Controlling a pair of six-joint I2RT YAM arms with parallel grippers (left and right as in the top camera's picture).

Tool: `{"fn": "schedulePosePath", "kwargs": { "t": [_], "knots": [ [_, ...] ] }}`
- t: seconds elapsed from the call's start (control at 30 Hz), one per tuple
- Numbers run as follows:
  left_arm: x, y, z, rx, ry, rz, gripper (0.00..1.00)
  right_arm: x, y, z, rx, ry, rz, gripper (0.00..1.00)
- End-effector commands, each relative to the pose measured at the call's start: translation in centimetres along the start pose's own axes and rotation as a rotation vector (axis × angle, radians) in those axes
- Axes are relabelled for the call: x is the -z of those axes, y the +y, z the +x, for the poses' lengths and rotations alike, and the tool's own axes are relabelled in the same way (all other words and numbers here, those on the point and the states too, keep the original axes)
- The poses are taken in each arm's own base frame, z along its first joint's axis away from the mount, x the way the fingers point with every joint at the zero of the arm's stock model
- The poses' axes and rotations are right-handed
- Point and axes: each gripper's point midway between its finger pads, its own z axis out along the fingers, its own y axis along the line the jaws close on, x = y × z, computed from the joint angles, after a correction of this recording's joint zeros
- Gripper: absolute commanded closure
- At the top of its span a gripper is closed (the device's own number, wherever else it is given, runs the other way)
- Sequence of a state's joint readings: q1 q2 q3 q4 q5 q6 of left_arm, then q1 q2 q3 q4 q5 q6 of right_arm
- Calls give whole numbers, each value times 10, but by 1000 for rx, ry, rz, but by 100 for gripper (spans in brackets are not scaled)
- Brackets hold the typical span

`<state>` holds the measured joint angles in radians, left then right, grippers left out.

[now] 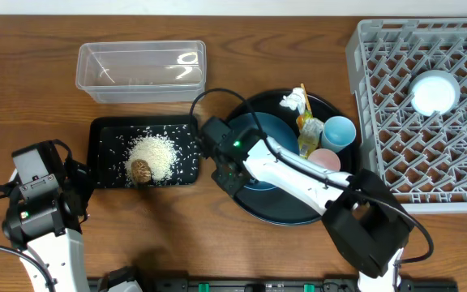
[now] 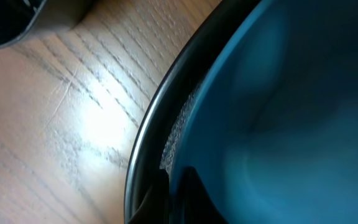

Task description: Sort waste into correct bins and load items into the dishwasher rack

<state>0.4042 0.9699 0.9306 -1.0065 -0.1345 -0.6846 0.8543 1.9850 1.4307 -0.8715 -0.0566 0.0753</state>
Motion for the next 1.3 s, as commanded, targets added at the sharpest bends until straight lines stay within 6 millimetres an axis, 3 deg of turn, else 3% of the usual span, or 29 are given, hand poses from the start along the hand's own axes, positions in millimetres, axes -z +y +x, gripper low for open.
{"fn": "schedulePosePath", "kwargs": {
  "t": [0.0, 0.2, 0.4, 0.7, 0.97, 1.27],
  "knots": [
    [-1, 2, -1, 11, -2, -11, 2, 18, 14, -17, -29, -31, -111, 99],
    [-1, 2, -1, 11, -2, -11, 2, 64, 10, -44, -46, -86, -120, 99],
    [-1, 2, -1, 11, -2, -12, 2, 116, -10, -64, -100, -145, -139, 99],
    [-1, 2, -1, 11, -2, -12, 2, 182, -88, -75, -322, -275, -119, 99],
    [-1, 2, -1, 11, -2, -12, 2, 248, -173, -46, -529, -449, -187, 99],
    [-1, 2, -1, 11, -2, -12, 2, 327, -280, 30, -794, -700, -192, 99]
  ]
}}
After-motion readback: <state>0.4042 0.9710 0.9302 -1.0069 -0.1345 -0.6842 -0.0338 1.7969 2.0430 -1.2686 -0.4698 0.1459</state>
